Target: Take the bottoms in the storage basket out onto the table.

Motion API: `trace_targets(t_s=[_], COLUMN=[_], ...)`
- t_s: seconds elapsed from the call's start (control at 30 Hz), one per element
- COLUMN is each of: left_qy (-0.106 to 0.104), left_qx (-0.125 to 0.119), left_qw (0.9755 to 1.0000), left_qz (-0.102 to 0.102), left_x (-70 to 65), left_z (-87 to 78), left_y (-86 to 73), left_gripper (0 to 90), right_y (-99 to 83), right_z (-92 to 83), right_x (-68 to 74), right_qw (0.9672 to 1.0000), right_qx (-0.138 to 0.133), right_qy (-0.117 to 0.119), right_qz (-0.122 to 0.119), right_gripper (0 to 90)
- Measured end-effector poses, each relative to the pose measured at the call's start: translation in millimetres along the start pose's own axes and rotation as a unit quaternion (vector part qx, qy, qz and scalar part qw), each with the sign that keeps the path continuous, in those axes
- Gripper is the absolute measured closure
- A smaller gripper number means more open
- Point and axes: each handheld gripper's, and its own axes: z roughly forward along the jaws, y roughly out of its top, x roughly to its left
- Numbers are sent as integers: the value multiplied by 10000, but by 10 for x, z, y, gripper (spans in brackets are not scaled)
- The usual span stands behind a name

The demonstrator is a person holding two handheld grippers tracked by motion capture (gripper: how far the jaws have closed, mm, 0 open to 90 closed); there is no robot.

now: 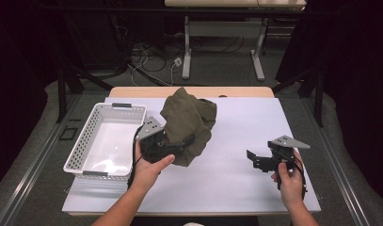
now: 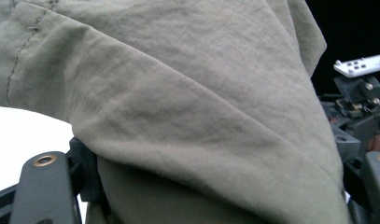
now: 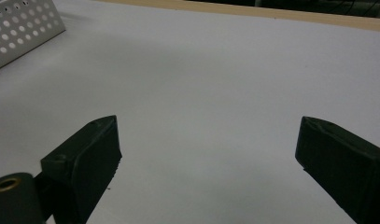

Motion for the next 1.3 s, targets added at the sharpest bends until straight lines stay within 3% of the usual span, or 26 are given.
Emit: trace_targets(t_s=[0.17, 0.6, 1.3], left_qy=[-87, -157, -123], left_qx=[138, 435, 1107], left_qw=[9999, 9989, 9937], left_qz=[19, -33, -78], left_x=[-71, -75, -31], left_z=[116, 308, 564], left_y=[-87, -267, -541], left_gripper=[210, 210, 209], right_y=[-2, 0, -1], right_z=[-2, -3, 0], right_x=[-3, 4, 5], right_qw=[10000, 10000, 10000], right_qx=[-1, -8, -8], right_qy=[-9, 11, 12], right_qz=[12, 10, 5], right_gripper=[63, 63, 64])
